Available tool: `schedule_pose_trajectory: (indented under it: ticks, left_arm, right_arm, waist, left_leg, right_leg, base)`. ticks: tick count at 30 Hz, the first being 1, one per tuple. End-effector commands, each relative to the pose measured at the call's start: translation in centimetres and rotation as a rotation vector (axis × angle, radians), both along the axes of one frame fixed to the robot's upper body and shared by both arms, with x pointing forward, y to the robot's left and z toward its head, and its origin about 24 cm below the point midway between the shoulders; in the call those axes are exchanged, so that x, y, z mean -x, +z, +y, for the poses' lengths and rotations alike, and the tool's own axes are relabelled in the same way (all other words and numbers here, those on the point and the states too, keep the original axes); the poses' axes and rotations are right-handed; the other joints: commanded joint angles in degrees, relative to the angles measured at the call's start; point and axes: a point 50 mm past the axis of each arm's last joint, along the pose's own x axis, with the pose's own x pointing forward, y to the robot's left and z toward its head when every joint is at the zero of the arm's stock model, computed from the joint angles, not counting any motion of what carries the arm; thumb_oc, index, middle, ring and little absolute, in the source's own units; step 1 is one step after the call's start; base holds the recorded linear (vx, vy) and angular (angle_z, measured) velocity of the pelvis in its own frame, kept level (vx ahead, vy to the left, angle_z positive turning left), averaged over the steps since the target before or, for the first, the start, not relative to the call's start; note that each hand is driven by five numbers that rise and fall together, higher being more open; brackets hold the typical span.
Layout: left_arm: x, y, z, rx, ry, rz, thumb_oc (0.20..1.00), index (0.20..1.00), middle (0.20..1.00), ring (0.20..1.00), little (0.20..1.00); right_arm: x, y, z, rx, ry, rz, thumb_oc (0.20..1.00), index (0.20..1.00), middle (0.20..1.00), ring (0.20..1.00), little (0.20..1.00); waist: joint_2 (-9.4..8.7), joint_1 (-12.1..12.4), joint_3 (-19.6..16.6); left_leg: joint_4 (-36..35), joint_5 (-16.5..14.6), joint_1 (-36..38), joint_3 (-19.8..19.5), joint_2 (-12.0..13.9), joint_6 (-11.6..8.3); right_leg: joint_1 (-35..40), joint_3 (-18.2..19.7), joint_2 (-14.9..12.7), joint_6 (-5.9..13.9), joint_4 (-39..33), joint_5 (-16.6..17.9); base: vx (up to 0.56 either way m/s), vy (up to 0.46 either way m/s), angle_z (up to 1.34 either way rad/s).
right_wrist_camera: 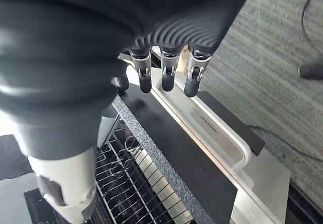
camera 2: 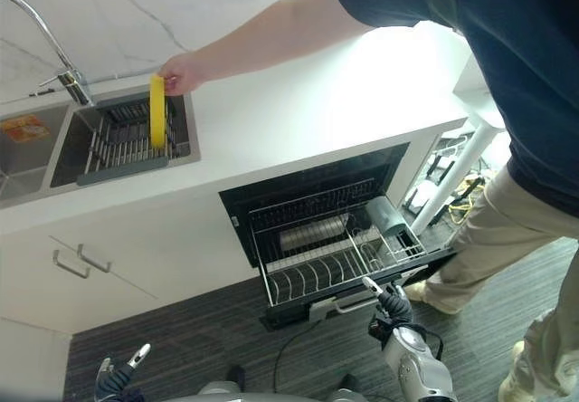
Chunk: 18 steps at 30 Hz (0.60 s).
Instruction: Place the dishes in the dishwasher.
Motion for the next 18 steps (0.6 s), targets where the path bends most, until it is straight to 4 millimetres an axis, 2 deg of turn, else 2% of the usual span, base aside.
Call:
schedule_pose_trajectory:
  ticks: [1,2,4,6,9,10,11,13,15,16,17,18]
  left_arm:
    - [-0.9,1.3,2.5,-0.064,0.069,-0.090,1.000,1.000,1.000,1.000,1.000]
    - [-0.4,1.0,2.3,-0.048,0.084,-0.085,1.000,1.000,1.000,1.000,1.000]
    - [-0.1,0.4,1.7,0.004,0.071,-0.071,1.000,1.000,1.000,1.000,1.000]
    - [0.6,-0.4,0.8,0.061,0.051,-0.052,1.000,1.000,1.000,1.000,1.000]
    - [1.3,-2.2,-2.0,0.285,0.017,-0.004,1.000,1.000,1.000,1.000,1.000]
    - [1.2,-2.4,-2.2,0.316,0.025,-0.006,1.000,1.000,1.000,1.000,1.000]
    - [0.9,-2.5,-2.0,0.375,0.050,-0.009,1.000,1.000,1.000,1.000,1.000]
    - [0.8,-2.5,-1.4,0.383,0.056,-0.007,1.000,1.000,1.000,1.000,1.000]
    - [0.3,-2.4,-0.9,0.384,0.034,-0.004,1.000,1.000,1.000,1.000,1.000]
    - [0.6,-2.2,-0.4,0.369,0.008,0.007,1.000,1.000,1.000,1.000,1.000]
    - [0.7,-2.2,-0.2,0.367,0.014,0.007,1.000,1.000,1.000,1.000,1.000]
    - [0.9,-2.1,0.0,0.367,0.026,0.005,1.000,1.000,1.000,1.000,1.000]
  right_arm:
    - [-4.9,6.2,0.2,0.072,0.069,-0.354,1.000,1.000,1.000,1.000,1.000]
    - [-5.0,6.8,0.0,0.117,0.079,-0.378,1.000,1.000,1.000,1.000,1.000]
    - [-4.8,8.6,-1.4,0.169,0.038,-0.426,1.000,1.000,1.000,1.000,1.000]
    - [-4.3,9.6,-2.9,0.194,-0.003,-0.462,1.000,1.000,1.000,1.000,1.000]
    - [-4.3,11.4,-4.3,0.235,-0.004,-0.531,1.000,1.000,1.000,1.000,1.000]
    - [-4.3,11.7,-4.3,0.243,0.003,-0.549,1.000,1.000,1.000,1.000,1.000]
    - [-4.1,12.1,-4.1,0.255,-0.001,-0.582,1.000,1.000,1.000,1.000,1.000]
    - [-3.6,12.4,-3.9,0.279,-0.021,-0.608,1.000,1.000,1.000,1.000,1.000]
    - [-2.5,12.4,-3.8,0.265,-0.063,-0.646,1.000,1.000,1.000,1.000,1.000]
    - [-2.0,12.3,-3.7,0.274,-0.084,-0.654,1.000,1.000,1.000,1.000,1.000]
    - [-2.1,12.3,-3.4,0.277,-0.086,-0.660,1.000,1.000,1.000,1.000,1.000]
    - [-2.3,12.3,-3.2,0.279,-0.078,-0.660,1.000,1.000,1.000,1.000,1.000]
  waist:
    - [-2.82,1.97,0.89]
    - [-2.45,1.81,1.16]
    - [-2.15,-0.57,1.56]
    - [-2.78,-2.12,1.46]
    - [-4.07,-3.48,1.69]
    - [-4.32,-3.84,1.79]
    - [-4.95,-4.80,1.82]
    - [-5.82,-4.91,1.92]
    - [-7.12,-4.35,2.04]
    - [-7.88,-3.94,2.29]
    - [-8.29,-3.41,2.50]
    - [-8.29,-2.70,2.85]
  left_leg:
    - [0.34,-1.10,-0.82,2.07,1.29,-0.97]
    - [0.34,-0.70,-1.45,2.46,1.09,-0.87]
    - [0.34,1.25,-1.84,10.79,2.44,-1.38]
    - [0.75,2.27,-1.35,14.11,4.00,-2.26]
    - [1.81,1.25,-1.10,11.91,4.79,-2.75]
    - [1.54,1.10,-1.15,12.26,4.86,-2.78]
    - [0.85,0.95,-0.91,13.91,5.16,-2.61]
    - [0.68,0.08,-0.94,13.28,4.16,-2.05]
    - [0.76,-1.33,-1.33,12.19,1.58,-1.04]
    - [0.61,-3.07,-0.57,11.57,-0.45,-0.05]
    - [0.66,-4.13,-0.13,12.52,-1.63,0.75]
    - [0.76,-5.17,0.68,13.46,-2.33,1.35]
  right_leg:
    - [-0.40,2.27,-2.94,1.49,0.43,-3.09]
    - [-0.81,2.66,-2.95,1.40,0.43,-2.99]
    - [-0.44,-0.08,-3.76,1.35,0.43,-2.82]
    - [-0.29,-1.53,-4.88,1.69,0.43,-2.20]
    - [-2.28,1.08,-7.58,3.26,0.76,-0.41]
    - [-2.72,1.37,-8.53,4.30,0.87,0.23]
    - [-3.16,1.79,-10.30,6.42,0.98,1.50]
    - [-3.73,2.54,-11.89,6.86,1.14,3.56]
    - [-4.14,2.24,-14.64,6.86,1.49,6.80]
    - [-5.66,1.00,-16.70,6.86,3.37,10.52]
    - [-7.06,-0.90,-18.08,6.86,5.18,12.52]
    - [-7.32,-2.70,-18.45,6.86,6.43,12.87]
  base:
    - [-0.12,0.048,-0.26]
    - [-0.14,0.139,-0.25]
    - [-0.16,0.284,0.07]
    - [-0.09,0.408,1.04]
    - [-0.05,0.629,0.73]
    - [-0.01,0.648,0.03]
    - [0.01,0.565,-0.08]
    - [0.02,0.459,0.29]
    - [0.07,0.452,0.19]
    - [0.09,0.457,0.06]
    - [0.06,0.449,0.18]
    - [-0.01,0.554,0.14]
